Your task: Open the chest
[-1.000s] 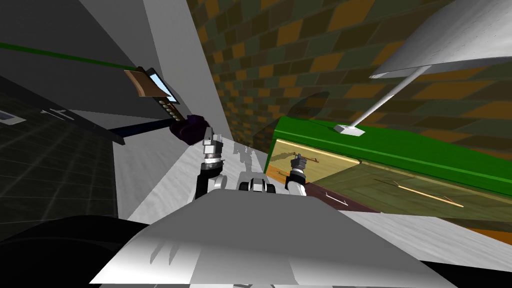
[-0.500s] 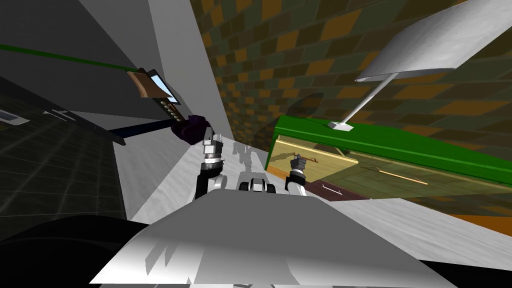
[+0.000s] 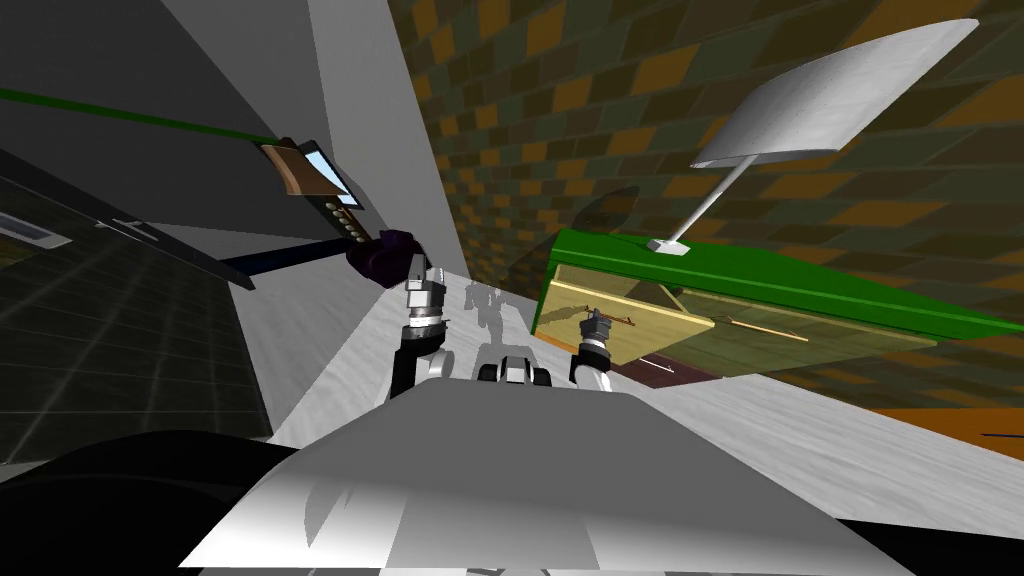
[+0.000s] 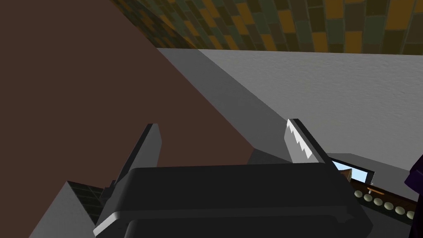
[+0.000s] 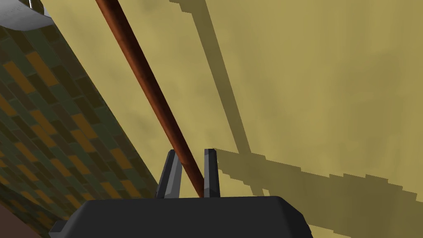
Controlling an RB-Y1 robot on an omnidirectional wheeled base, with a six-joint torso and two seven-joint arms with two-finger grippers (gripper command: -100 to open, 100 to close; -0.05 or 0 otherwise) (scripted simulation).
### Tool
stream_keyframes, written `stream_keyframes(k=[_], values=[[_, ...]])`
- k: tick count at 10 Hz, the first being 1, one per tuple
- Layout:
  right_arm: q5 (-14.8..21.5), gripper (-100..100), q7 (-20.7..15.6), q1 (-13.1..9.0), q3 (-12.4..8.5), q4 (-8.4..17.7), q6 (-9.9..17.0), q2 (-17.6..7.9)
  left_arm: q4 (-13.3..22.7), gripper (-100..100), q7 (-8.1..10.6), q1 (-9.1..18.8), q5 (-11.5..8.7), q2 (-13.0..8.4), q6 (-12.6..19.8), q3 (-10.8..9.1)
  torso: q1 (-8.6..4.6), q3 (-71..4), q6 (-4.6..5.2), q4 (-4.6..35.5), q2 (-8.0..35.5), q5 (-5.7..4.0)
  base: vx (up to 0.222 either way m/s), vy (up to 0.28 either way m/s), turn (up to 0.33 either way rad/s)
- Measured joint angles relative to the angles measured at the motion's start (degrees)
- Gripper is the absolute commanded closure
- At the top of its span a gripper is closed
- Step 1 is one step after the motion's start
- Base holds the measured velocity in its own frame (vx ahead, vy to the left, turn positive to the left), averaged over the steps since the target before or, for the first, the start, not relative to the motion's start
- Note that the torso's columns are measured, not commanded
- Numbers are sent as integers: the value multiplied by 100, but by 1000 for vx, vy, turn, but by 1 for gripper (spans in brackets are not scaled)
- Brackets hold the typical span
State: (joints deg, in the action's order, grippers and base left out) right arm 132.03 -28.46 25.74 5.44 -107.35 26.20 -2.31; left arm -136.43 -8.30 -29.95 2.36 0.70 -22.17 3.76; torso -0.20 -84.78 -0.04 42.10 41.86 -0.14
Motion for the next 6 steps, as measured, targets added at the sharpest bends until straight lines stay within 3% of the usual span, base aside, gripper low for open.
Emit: stream_keyframes(k=[6], values=[[-113,-100,-319,194,-147,-804,-831,284,0,0,0,-1,0,0,0,0,22,26,4,21,49,15,32,11,-73]])
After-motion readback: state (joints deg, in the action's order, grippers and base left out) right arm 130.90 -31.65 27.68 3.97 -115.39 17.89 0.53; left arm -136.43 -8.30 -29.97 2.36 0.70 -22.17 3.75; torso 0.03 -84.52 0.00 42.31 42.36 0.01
